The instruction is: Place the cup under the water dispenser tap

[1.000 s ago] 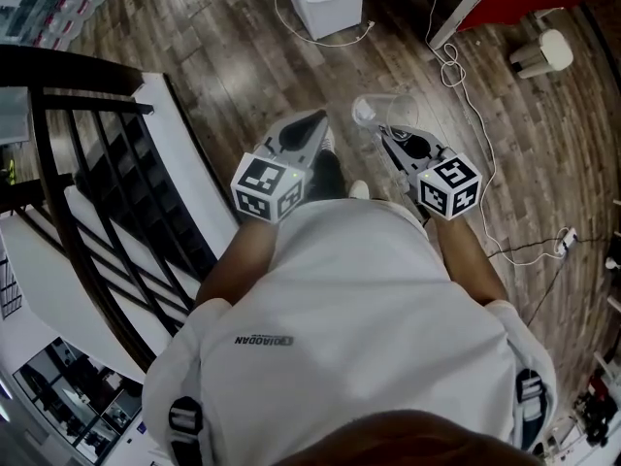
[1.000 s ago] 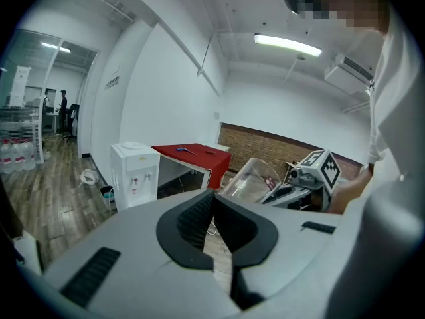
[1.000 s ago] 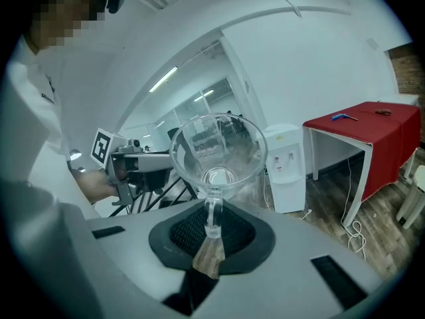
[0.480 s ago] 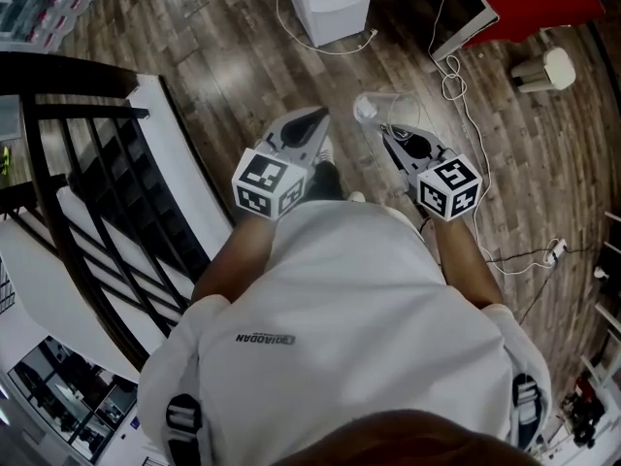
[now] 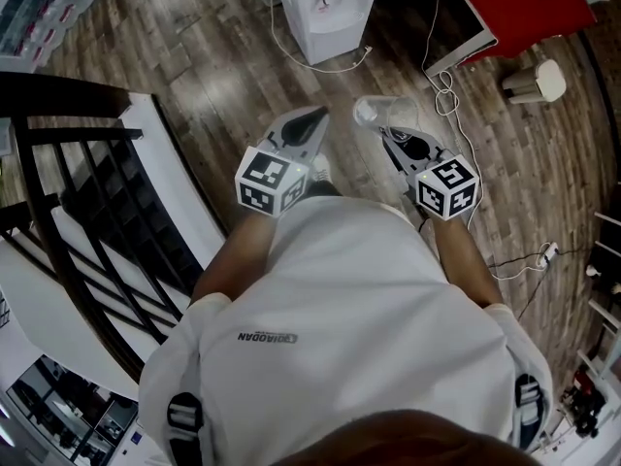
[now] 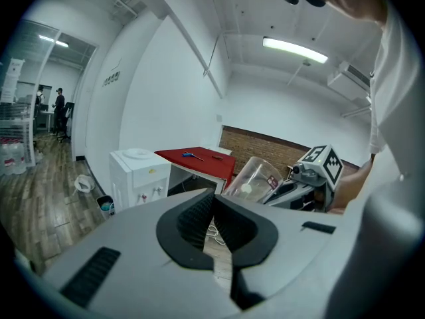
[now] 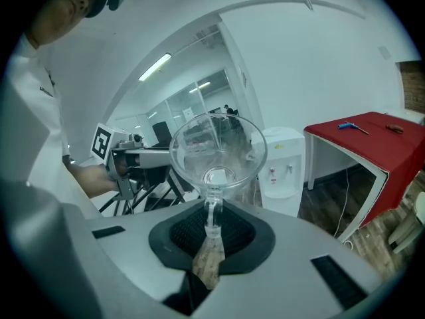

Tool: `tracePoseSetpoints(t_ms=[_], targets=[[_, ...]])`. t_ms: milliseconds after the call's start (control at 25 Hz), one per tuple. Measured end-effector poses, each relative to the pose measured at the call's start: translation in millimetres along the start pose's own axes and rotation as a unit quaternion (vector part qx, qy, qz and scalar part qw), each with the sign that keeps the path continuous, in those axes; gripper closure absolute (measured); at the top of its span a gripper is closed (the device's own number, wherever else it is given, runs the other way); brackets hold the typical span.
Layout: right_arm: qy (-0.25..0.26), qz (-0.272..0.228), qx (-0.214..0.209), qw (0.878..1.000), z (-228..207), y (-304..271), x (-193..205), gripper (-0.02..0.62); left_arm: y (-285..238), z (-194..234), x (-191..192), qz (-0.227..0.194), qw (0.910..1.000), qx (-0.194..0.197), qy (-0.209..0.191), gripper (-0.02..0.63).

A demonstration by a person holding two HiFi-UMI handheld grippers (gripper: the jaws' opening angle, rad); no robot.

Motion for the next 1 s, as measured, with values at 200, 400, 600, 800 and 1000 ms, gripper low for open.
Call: tracePoseSetpoints(t_ms=[200, 400, 600, 800, 1000], targets=[[0.003, 0.014, 0.012, 1.0, -10.3, -22.5, -11.2, 0.555, -8.7, 29.2, -7.4, -0.007, 0.9999, 0.008, -0.006, 0.611], [0.011, 0.016, 0.026, 0.999, -15.7, -39.7, -23.9, 0.555, -12.0, 53.1, -11.0, -0.013, 0.9998, 0.015, -0.009, 0.611], [0.018, 0.011, 0.036, 0.999, -17.7, -56.7, -40.8, 0.555, -17.0, 74.5, -17.9, -0.019, 0.9995, 0.025, -0.011, 0.611], [0.02, 0.016, 0.04, 0.999, -15.9, -64.3, -45.8, 0.555, -18.4, 84.6, -19.4, -0.02, 0.9994, 0.028, -0.005, 0.611], [0.019, 0.027, 0.044, 0.998, -21.5, -74.9, -45.9, 0.555, -20.8, 94.4, -13.8, -0.016, 0.9995, 0.029, 0.002, 0.611]])
Point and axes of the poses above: the fingertips, and each gripper's own axes: y backward along the fingers, z to its left, x out of its underside, the point moved 1 cm from there along y, backward along the fingers, and after that the axes turned 8 degrees about -x, right-handed, at the moved point
